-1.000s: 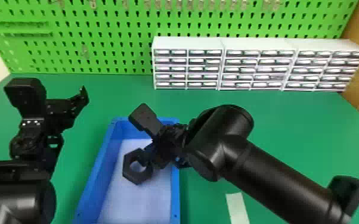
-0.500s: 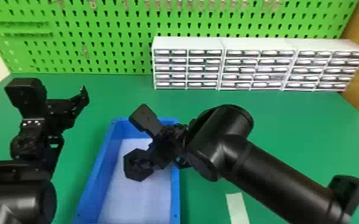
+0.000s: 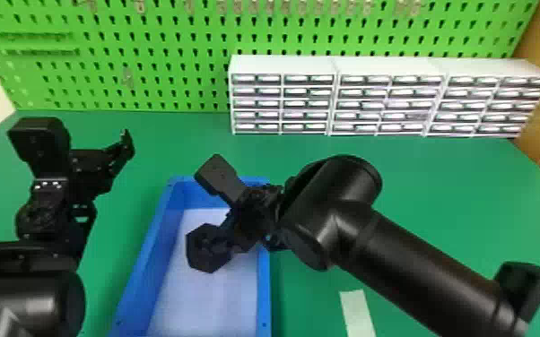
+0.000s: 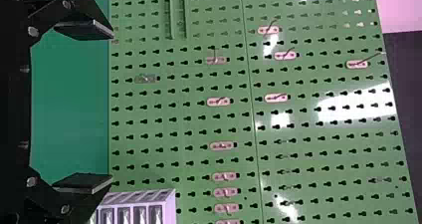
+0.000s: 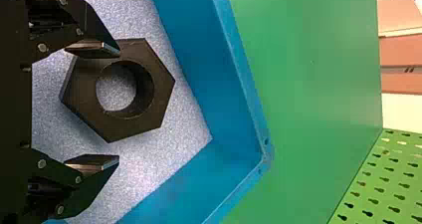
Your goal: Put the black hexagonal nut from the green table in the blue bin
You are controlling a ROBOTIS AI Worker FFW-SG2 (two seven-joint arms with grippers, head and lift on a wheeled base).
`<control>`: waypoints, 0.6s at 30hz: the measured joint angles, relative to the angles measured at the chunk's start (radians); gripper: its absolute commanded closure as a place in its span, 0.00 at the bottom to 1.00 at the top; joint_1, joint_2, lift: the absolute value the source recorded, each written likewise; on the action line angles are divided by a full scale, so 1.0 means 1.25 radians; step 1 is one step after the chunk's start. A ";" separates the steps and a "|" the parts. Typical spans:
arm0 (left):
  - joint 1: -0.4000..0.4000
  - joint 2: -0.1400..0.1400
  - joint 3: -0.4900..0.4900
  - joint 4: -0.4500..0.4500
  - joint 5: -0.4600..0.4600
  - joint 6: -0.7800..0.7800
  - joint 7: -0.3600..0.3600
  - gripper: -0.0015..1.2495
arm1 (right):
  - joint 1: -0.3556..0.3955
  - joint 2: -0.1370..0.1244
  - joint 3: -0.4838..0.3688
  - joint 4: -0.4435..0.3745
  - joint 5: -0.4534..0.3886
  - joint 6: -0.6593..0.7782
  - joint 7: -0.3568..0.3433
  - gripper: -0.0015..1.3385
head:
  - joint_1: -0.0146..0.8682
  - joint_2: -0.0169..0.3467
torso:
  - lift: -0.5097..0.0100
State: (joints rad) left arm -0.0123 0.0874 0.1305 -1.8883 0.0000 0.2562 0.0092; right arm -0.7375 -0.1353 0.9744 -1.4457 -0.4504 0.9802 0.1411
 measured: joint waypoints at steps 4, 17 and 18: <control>0.000 0.000 0.001 0.000 -0.001 0.000 0.000 0.20 | 0.001 -0.002 -0.024 -0.013 0.004 0.003 0.000 0.38 | 0.79 0.19 | 0.80; -0.005 0.000 -0.002 0.002 -0.005 0.001 0.000 0.20 | 0.042 -0.004 -0.233 -0.125 0.101 0.027 0.067 0.38 | 0.79 0.19 | 0.80; -0.005 0.000 -0.002 0.002 -0.005 0.001 0.000 0.20 | 0.047 -0.004 -0.249 -0.132 0.110 0.028 0.071 0.38 | 0.79 0.19 | 0.80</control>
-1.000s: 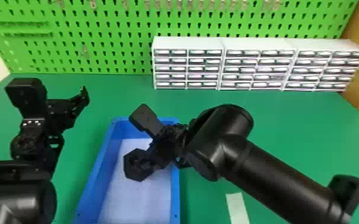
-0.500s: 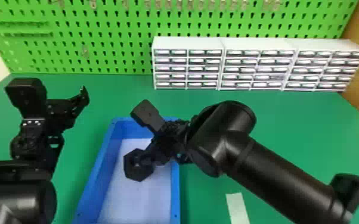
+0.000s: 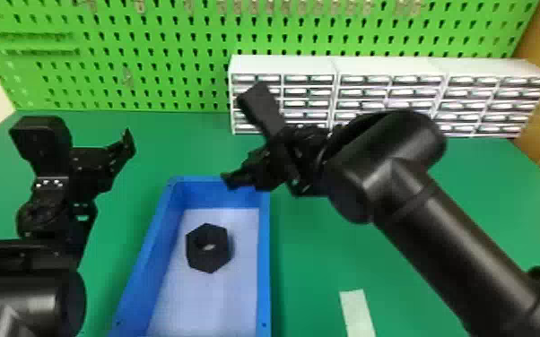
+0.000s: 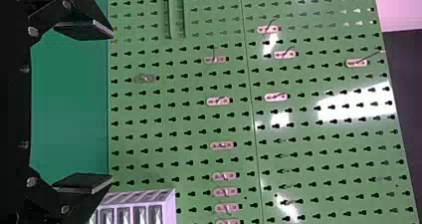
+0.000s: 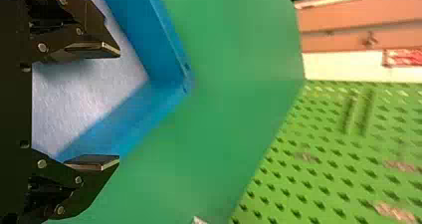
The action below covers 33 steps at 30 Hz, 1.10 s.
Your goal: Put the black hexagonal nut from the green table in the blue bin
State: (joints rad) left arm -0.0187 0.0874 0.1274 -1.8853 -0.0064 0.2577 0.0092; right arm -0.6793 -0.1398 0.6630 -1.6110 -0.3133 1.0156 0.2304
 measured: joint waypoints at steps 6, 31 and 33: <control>-0.002 0.000 -0.001 0.000 -0.001 0.000 0.000 0.20 | 0.028 0.001 -0.098 -0.024 0.031 -0.013 0.044 0.38 | 0.79 0.19 | 0.80; -0.015 -0.001 -0.030 0.015 -0.001 0.000 0.000 0.20 | 0.155 0.009 -0.334 -0.040 0.109 -0.265 0.056 0.38 | 0.79 0.19 | 0.80; -0.016 -0.001 -0.032 0.017 0.000 0.000 0.000 0.20 | 0.166 0.010 -0.347 -0.041 0.119 -0.290 0.049 0.38 | 0.79 0.19 | 0.80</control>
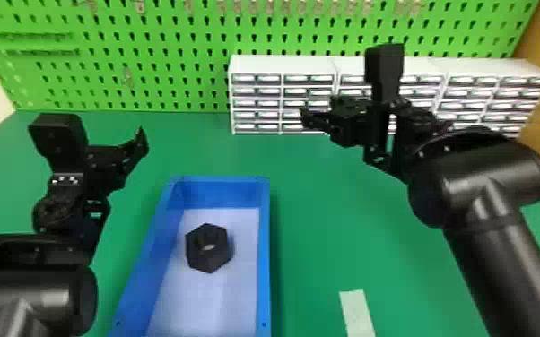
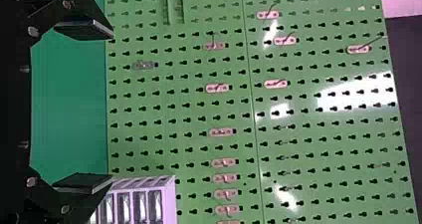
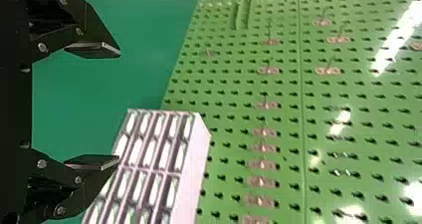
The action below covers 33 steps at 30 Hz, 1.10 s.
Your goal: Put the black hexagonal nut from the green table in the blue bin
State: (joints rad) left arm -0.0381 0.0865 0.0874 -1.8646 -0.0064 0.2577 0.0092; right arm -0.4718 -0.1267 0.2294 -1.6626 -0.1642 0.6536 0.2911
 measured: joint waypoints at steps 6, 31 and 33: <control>-0.003 0.000 -0.007 0.008 0.005 -0.001 0.000 0.20 | 0.032 0.002 -0.024 -0.014 0.040 -0.055 -0.042 0.38 | 0.79 0.19 | 0.80; -0.019 -0.001 -0.057 0.064 0.023 -0.020 0.017 0.20 | 0.194 0.042 -0.114 0.018 0.108 -0.327 -0.158 0.38 | 0.79 0.19 | 0.80; -0.017 -0.001 -0.058 0.064 0.024 -0.020 0.017 0.20 | 0.206 0.045 -0.120 0.023 0.107 -0.357 -0.168 0.38 | 0.79 0.19 | 0.80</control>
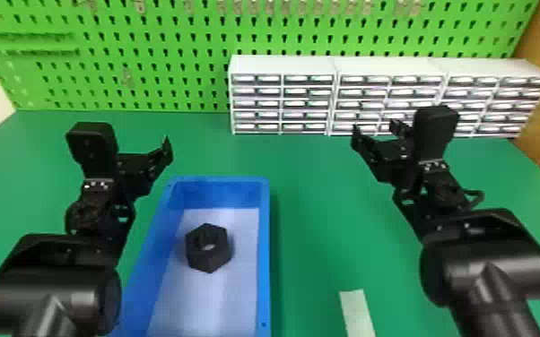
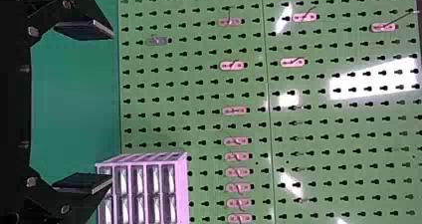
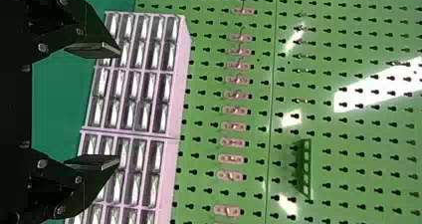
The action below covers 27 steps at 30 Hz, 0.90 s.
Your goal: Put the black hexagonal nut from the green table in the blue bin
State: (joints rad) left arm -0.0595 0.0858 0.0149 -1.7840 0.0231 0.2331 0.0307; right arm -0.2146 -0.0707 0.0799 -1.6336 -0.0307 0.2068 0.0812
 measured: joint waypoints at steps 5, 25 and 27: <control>0.006 0.000 0.000 0.000 0.001 0.000 -0.004 0.20 | 0.028 0.010 -0.013 0.008 -0.006 -0.064 -0.028 0.38 | 0.79 0.19 | 0.80; 0.013 0.000 0.005 -0.001 -0.008 0.000 -0.020 0.20 | 0.069 0.018 -0.017 0.012 -0.005 -0.055 -0.049 0.38 | 0.79 0.19 | 0.80; 0.014 0.000 0.006 -0.001 -0.010 0.000 -0.023 0.20 | 0.070 0.017 -0.014 0.014 -0.006 -0.054 -0.050 0.38 | 0.79 0.19 | 0.80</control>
State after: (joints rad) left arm -0.0421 0.0859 0.0224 -1.7858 0.0106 0.2331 0.0025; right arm -0.1275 -0.0500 0.0622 -1.6155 -0.0381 0.1398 0.0193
